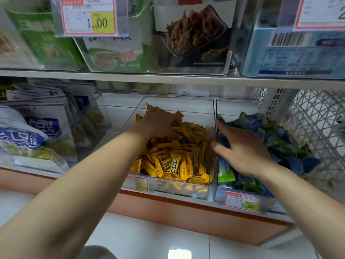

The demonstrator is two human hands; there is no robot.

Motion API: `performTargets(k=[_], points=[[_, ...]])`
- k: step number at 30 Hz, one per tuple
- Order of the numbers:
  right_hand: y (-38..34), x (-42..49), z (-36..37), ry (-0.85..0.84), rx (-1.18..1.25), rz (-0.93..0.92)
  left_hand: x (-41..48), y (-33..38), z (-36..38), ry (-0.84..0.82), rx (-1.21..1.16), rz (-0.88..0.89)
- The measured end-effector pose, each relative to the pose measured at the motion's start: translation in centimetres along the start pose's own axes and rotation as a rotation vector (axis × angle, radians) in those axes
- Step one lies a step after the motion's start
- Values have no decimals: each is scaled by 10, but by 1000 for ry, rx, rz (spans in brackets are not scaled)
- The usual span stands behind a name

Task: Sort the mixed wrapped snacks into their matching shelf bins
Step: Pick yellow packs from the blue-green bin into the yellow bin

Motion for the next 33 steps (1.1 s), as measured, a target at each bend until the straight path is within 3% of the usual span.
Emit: performTargets(k=[4, 8, 12, 17, 21, 27, 33], points=[[0, 0, 1, -8, -2, -3, 5, 2, 8, -130, 26, -80], [0, -1, 1, -9, 5, -10, 5, 26, 7, -111, -8, -5], [-1, 0, 2, -9, 9, -15, 5, 38, 18, -134, -358, -2], [1, -1, 3, -8, 8, -20, 17, 31, 22, -14, -200, -53], [1, -1, 3, -5, 14, -23, 27, 34, 40, -120, -74, -154], [3, 0, 5, -2, 14, -31, 18, 34, 49, -232, -285, -206], [3, 0, 5, -9, 12, -29, 3, 39, 51, -298, -330, -217]])
Point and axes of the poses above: each hand's wrist, its own x-axis towards the middle knuckle, its own z-axis out of the palm, y = z × x, the point moved 8 cm from there along x, towards the middle knuckle, and after that the axes turned 12 degrees about -x, right-handed, at the moved point
